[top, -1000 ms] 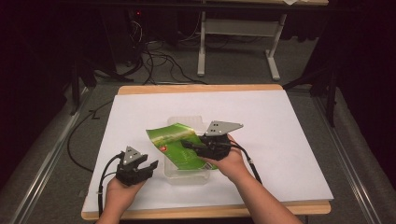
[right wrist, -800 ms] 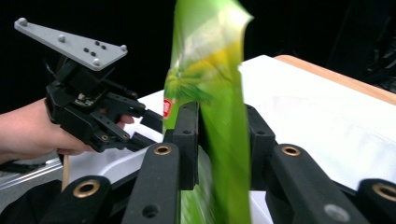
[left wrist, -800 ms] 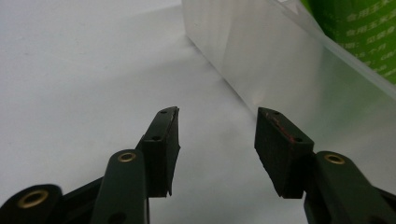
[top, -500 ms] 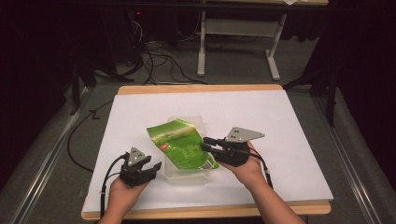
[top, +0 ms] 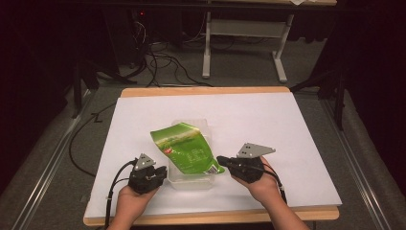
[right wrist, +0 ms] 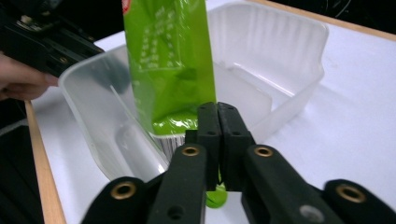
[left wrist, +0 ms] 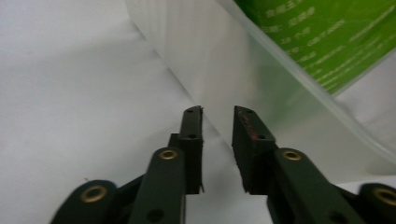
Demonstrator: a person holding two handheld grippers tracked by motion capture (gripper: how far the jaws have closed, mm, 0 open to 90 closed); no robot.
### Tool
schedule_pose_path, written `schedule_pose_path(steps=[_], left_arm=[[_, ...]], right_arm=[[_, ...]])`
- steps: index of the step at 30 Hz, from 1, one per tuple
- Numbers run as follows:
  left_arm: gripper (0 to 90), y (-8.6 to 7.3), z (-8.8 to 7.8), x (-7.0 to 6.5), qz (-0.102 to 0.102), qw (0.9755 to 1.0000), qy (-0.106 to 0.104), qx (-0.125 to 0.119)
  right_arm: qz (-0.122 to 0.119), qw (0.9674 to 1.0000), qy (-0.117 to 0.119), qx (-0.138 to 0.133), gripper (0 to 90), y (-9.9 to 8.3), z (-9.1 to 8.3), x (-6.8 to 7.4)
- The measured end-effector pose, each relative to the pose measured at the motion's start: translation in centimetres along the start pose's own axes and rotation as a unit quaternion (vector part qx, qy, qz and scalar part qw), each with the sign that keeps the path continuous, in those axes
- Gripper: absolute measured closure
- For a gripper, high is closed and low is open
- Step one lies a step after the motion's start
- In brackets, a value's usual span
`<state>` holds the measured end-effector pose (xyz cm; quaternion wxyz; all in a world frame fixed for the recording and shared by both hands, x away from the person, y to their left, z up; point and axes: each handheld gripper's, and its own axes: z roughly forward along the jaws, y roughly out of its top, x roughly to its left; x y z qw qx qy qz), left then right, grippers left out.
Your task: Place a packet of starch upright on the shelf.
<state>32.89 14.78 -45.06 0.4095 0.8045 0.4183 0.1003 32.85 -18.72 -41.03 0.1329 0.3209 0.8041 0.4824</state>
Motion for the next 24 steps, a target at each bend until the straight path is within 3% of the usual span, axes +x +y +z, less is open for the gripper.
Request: schedule_pose_path(steps=[2,5,24], left_arm=[[85.7,0.0,0.1,-0.2,0.004,1.0,-0.002,0.005],[88.0,0.0,0.1,-0.2,0.006,1.0,-0.004,0.006],[89.7,0.0,0.3,-0.3,0.002,1.0,-0.005,0.006]], right_arm=[[0.008,0.9999,0.003,0.012,90.0,-0.3,0.5,-0.3],[0.007,0.9995,0.005,0.031,90.0,-0.7,1.3,-0.2],[0.001,0.999,0.013,0.043,90.0,-0.5,4.0,1.3]])
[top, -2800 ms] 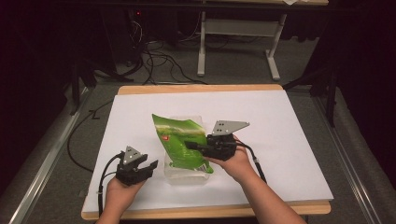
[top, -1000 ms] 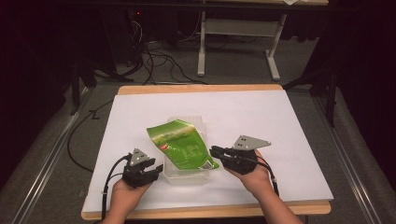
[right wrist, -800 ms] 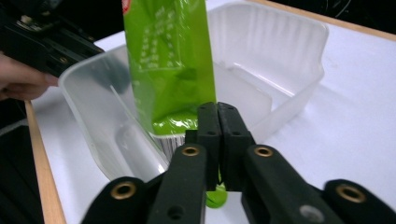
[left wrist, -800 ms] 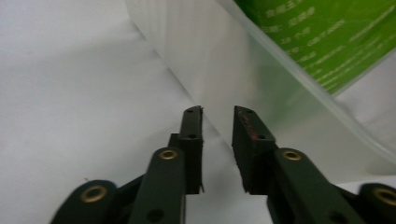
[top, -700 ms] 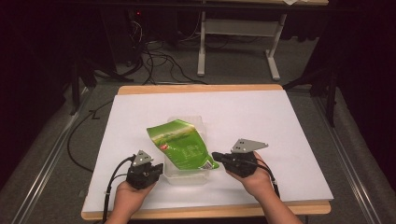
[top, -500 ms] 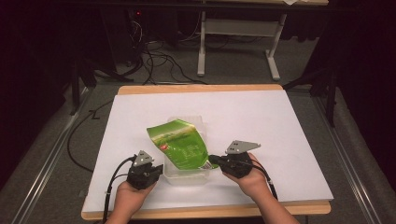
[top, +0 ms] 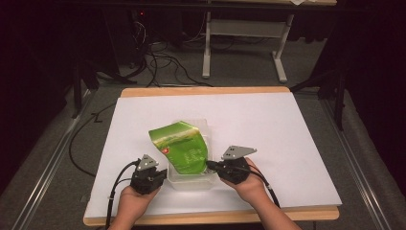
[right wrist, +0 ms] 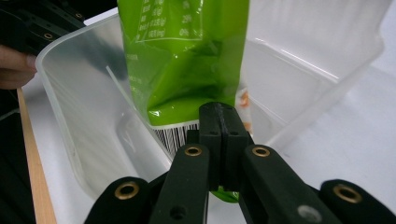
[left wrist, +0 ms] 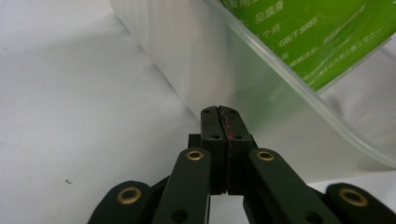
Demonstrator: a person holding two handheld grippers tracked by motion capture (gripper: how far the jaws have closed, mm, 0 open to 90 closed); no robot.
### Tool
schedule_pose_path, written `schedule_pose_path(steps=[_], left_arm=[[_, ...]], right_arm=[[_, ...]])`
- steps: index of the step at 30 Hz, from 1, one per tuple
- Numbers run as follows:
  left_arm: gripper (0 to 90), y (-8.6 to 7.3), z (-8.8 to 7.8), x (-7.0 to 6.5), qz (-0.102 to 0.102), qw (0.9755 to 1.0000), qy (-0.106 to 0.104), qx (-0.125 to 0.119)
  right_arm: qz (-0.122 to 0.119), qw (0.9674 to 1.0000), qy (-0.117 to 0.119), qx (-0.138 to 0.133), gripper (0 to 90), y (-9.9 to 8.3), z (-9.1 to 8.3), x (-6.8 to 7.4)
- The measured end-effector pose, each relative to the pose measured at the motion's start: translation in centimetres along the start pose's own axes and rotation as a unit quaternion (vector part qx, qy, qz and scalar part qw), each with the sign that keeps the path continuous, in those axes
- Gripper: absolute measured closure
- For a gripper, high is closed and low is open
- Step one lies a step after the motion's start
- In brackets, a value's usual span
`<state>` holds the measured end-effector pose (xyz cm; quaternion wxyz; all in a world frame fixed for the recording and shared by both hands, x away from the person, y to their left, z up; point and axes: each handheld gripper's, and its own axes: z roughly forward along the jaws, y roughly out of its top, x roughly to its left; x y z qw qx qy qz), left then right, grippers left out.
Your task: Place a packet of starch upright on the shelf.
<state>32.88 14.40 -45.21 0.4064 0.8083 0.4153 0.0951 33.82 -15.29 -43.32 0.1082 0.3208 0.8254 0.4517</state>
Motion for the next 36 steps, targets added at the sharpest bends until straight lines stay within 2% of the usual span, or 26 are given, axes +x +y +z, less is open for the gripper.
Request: schedule_pose_path(steps=[6,9,13,14,15,17,20,23,26,29,31,34,36], left_arm=[[90.0,0.0,0.0,0.3,-0.006,1.0,0.007,0.0],[89.1,0.0,0.0,0.3,-0.008,0.9999,0.008,0.0],[88.0,0.0,-0.1,0.3,-0.01,0.9999,0.007,0.0],[88.0,0.0,-0.1,0.3,-0.009,0.9999,0.006,0.0],[88.6,0.0,-0.1,0.3,-0.009,0.9999,0.006,0.0],[88.8,0.0,0.0,0.3,-0.01,0.9999,0.005,0.0],[88.8,0.0,0.0,0.2,-0.008,0.9999,0.006,0.0],[88.8,0.0,0.1,0.1,-0.007,1.0,0.005,0.0],[88.8,0.0,0.1,0.0,-0.006,1.0,0.005,0.0],[88.8,0.0,0.2,0.0,-0.005,1.0,0.005,-0.001],[88.8,0.0,0.2,0.0,-0.005,1.0,0.004,-0.001],[88.8,0.0,0.2,-0.1,-0.005,1.0,0.003,0.0],[88.7,0.0,0.2,0.0,-0.004,1.0,0.004,0.0]], right_arm=[[-0.015,0.9997,-0.001,0.018,90.0,0.1,2.1,1.2],[-0.014,0.9997,0.003,0.022,90.0,0.2,2.0,1.1],[-0.012,0.9999,-0.001,0.005,89.1,0.5,0.9,0.9],[-0.007,1.0,-0.002,-0.001,88.3,0.5,0.5,0.7],[0.008,0.9997,-0.004,-0.024,85.6,0.8,-0.5,0.2],[0.014,0.9993,-0.004,-0.034,83.7,1.0,-0.9,0.1],[0.043,0.9954,0.01,-0.085,66.5,1.6,-2.0,-0.5],[0.055,0.9921,0.01,-0.112,53.4,2.3,-2.0,-0.6],[0.063,0.9897,0.014,-0.128,49.5,2.9,-1.3,-0.6],[0.063,0.9905,0.018,-0.121,49.9,3.1,-0.4,-0.6],[0.065,0.9913,0.021,-0.113,53.2,3.0,0.2,-0.7],[0.062,0.9921,0.032,-0.105,64.1,2.8,0.6,-0.6],[0.054,0.9933,0.027,-0.098,69.7,2.7,0.7,-0.4]])
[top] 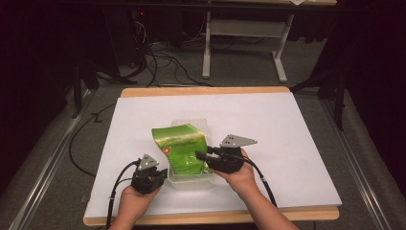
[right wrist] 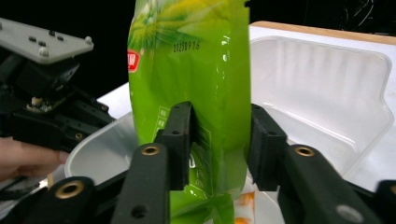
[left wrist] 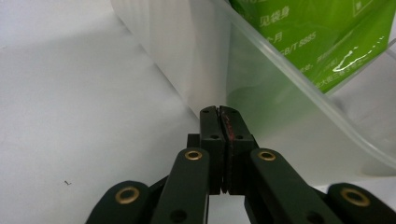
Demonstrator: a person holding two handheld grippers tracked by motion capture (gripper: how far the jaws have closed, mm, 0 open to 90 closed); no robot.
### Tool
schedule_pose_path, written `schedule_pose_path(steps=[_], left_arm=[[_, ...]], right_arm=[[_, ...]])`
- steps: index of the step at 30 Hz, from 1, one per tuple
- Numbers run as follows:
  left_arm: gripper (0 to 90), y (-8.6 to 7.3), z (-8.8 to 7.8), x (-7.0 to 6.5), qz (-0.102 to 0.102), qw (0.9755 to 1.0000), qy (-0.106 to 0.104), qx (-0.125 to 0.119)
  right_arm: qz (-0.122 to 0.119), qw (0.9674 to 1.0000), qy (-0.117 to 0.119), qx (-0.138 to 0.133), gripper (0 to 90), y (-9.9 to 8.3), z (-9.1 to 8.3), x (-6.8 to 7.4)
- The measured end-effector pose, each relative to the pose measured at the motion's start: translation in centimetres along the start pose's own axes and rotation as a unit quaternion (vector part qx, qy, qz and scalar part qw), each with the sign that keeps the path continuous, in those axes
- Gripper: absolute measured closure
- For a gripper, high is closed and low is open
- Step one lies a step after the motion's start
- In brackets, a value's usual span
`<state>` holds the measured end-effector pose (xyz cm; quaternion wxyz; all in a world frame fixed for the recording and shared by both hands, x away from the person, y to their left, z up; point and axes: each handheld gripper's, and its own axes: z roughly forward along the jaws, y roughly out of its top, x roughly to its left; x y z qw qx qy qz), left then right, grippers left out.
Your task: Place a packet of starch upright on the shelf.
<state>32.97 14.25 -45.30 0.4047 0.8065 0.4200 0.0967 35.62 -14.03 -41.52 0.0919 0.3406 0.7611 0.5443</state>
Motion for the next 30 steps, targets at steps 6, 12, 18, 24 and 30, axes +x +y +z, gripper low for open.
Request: schedule_pose_path(steps=[6,12,18,24,30], left_arm=[[86.0,0.0,0.0,0.1,-0.001,1.0,0.003,0.001],[82.6,0.0,-0.1,0.2,0.0,1.0,0.004,0.0],[82.3,0.0,-0.1,0.2,0.001,1.0,0.004,0.001],[81.7,0.0,-0.1,0.2,0.002,1.0,0.005,0.001],[81.3,0.0,-0.1,0.2,0.003,1.0,0.006,0.002]], right_arm=[[-0.003,0.9999,-0.005,0.011,81.3,-0.7,-0.4,-0.3],[-0.015,0.9993,-0.016,0.031,83.6,-1.8,-1.0,-0.4],[-0.022,0.9982,-0.024,0.05,84.7,-2.8,-1.0,-0.2],[-0.02,0.9982,-0.023,0.051,84.4,-2.8,-1.0,-0.3],[-0.02,0.9984,-0.027,0.047,80.4,-2.5,-1.1,-0.4]])
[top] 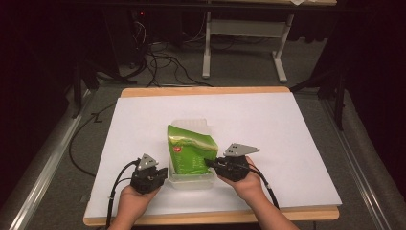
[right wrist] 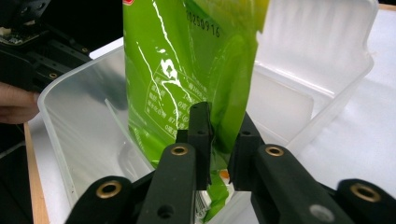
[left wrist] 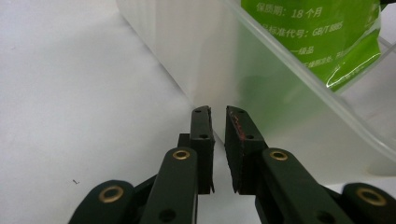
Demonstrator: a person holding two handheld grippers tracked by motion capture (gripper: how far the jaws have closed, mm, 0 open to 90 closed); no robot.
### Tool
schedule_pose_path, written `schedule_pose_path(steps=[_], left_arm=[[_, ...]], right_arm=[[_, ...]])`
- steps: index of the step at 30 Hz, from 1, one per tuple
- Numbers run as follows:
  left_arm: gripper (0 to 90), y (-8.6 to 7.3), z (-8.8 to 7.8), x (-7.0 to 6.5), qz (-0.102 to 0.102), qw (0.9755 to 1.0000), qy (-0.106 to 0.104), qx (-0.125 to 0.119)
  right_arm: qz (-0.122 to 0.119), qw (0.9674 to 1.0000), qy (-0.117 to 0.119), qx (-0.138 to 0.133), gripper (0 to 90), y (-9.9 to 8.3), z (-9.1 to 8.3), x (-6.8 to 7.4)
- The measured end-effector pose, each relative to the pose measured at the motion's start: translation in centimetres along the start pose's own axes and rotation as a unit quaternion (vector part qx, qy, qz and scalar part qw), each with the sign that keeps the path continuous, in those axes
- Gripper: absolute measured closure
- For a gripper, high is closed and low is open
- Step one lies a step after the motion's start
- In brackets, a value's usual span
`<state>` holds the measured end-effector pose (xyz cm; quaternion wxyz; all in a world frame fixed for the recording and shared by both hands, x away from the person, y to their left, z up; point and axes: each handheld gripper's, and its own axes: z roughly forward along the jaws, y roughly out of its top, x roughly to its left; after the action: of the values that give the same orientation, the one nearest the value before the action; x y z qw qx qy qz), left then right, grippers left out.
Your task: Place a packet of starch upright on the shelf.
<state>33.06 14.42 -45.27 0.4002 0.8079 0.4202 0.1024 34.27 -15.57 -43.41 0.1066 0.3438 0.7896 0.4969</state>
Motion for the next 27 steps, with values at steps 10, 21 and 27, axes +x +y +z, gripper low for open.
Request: schedule_pose_path(steps=[10,21,27], left_arm=[[69.4,0.1,-0.4,0.2,0.003,0.9996,0.023,-0.014],[57.0,0.1,-1.9,2.1,-0.016,0.9967,0.066,-0.044],[52.3,-0.2,-3.0,4.0,-0.033,0.9935,0.094,-0.056]], right_arm=[[0.0,0.9996,-0.004,-0.026,60.5,0.7,-0.9,-0.1],[-0.006,0.9944,-0.077,-0.072,49.2,0.9,-5.4,-2.6],[0.014,0.9858,-0.152,-0.07,42.9,-0.5,-8.1,-5.5]])
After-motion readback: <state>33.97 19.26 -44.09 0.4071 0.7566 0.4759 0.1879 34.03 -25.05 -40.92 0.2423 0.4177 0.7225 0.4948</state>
